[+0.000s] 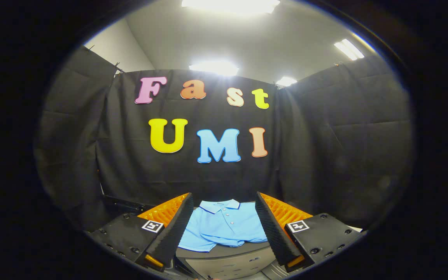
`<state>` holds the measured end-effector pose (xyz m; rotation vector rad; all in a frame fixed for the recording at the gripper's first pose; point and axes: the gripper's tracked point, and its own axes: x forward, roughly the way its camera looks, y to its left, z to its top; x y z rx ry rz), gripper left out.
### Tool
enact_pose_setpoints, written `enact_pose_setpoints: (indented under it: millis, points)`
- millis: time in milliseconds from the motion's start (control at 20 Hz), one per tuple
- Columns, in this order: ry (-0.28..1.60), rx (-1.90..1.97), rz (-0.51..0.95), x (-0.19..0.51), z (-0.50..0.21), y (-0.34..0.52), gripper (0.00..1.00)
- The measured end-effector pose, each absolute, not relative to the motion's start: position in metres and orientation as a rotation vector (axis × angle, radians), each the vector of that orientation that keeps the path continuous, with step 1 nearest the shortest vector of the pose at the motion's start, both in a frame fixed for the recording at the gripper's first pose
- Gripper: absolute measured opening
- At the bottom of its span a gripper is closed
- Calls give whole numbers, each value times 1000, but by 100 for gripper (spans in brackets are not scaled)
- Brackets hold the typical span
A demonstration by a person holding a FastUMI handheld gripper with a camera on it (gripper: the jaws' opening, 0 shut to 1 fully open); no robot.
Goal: Put the clothes into the washing machine and then close the washing machine lid.
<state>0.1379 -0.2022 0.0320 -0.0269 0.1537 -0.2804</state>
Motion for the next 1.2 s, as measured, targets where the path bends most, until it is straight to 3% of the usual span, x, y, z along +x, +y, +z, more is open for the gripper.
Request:
enact_pose_setpoints:
  millis: [700, 1200]
  points:
    - [414, 0, -410, 239, -85, -251, 99]
    - [637, 31, -411, 286, -173, -273, 100]
